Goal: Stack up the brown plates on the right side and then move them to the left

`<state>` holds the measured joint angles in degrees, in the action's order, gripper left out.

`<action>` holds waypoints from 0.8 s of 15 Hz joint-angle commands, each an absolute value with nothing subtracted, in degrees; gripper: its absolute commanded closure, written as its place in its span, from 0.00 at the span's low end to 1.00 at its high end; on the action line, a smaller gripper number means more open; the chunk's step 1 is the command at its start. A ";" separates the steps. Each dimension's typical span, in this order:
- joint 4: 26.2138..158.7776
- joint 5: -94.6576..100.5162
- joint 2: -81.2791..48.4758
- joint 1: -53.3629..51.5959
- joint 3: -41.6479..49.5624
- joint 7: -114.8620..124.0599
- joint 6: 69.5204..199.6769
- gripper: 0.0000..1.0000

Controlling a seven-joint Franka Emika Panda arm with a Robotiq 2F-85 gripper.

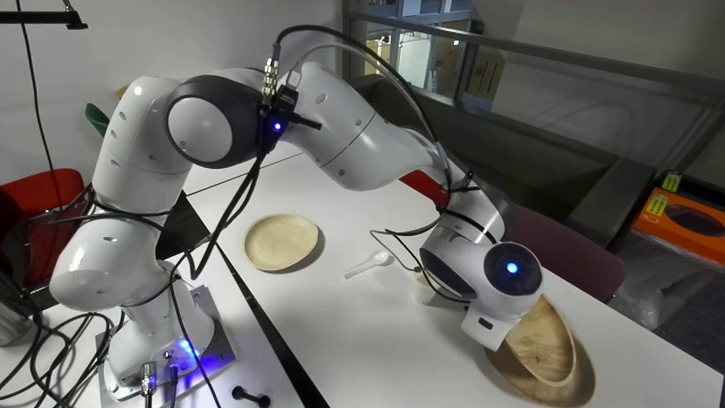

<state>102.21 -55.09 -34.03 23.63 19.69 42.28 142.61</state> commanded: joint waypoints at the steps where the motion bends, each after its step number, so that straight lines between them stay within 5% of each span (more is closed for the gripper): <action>1: 101.81 -53.03 -35.61 19.06 19.75 48.95 149.71 0.98; 10: 104.61 -51.18 -35.86 17.63 22.12 64.32 160.30 0.98; 11: 104.41 -50.89 -36.02 17.80 22.38 65.05 160.06 0.68; 12: 104.42 -50.68 -36.03 17.82 22.49 65.49 159.97 0.65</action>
<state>102.30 -52.40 -38.25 17.53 22.38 62.63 158.56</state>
